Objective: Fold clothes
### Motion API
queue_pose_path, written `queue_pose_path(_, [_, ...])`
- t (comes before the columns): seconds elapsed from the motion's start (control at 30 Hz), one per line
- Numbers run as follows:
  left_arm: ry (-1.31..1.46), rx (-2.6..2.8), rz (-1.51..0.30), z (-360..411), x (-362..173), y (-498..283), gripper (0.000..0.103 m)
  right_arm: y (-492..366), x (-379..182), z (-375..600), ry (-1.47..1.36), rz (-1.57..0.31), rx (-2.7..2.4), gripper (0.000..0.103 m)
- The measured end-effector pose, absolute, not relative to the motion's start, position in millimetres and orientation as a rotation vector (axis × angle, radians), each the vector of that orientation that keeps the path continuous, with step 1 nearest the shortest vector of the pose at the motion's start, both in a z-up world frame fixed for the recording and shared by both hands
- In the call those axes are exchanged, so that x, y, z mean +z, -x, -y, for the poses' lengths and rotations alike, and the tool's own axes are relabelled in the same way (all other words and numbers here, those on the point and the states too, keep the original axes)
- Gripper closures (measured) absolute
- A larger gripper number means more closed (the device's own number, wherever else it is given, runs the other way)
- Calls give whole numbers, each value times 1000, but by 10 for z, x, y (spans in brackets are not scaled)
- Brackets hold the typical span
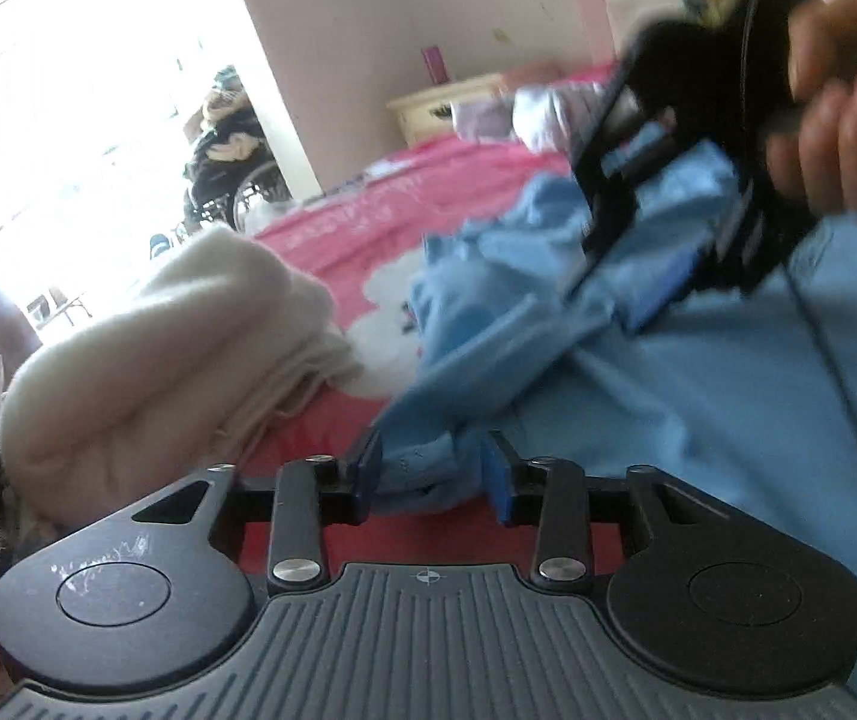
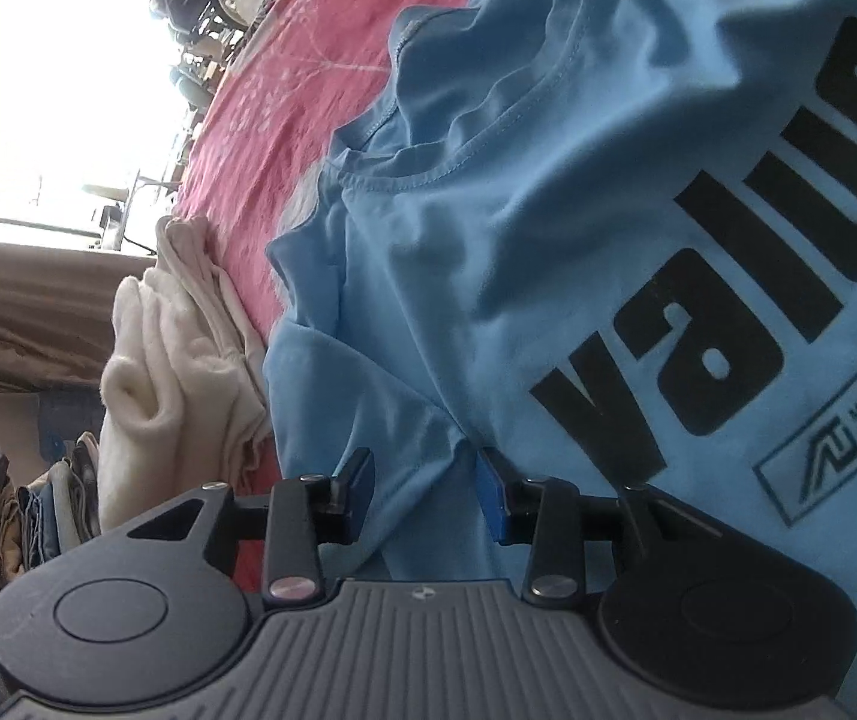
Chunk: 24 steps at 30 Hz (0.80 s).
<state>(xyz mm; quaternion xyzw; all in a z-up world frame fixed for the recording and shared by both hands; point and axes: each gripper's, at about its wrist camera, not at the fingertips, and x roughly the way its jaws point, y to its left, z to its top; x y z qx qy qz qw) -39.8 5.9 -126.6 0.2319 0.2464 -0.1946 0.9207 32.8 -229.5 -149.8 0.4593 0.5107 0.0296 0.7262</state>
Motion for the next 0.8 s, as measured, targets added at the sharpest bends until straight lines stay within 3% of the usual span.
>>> queue_pose_path(0.13, [-472, -396, -537, -79, -1338, 329, 77, -361, -1460, 2251, -986, -1105, 77, 73])
queue_pose_path(0.2, [-448, -392, -552, -120, -1321, 326, 82, -372, -1427, 2245, -967, -1087, 84, 91])
queue_pose_path(0.3, [-395, -395, -573, -186, -1267, 336, 88, -411, -1311, 2209, -927, -1041, 129, 101])
queue_pose_path(0.53, [-91, -360, -665, -546, -1108, 200, 98, -771, -958, 1898, -830, -946, 313, 101])
queue_pose_path(0.8, [377, -316, -798, -1026, -1181, 58, 100, -1295, -937, 1393, -809, -961, 442, 101])
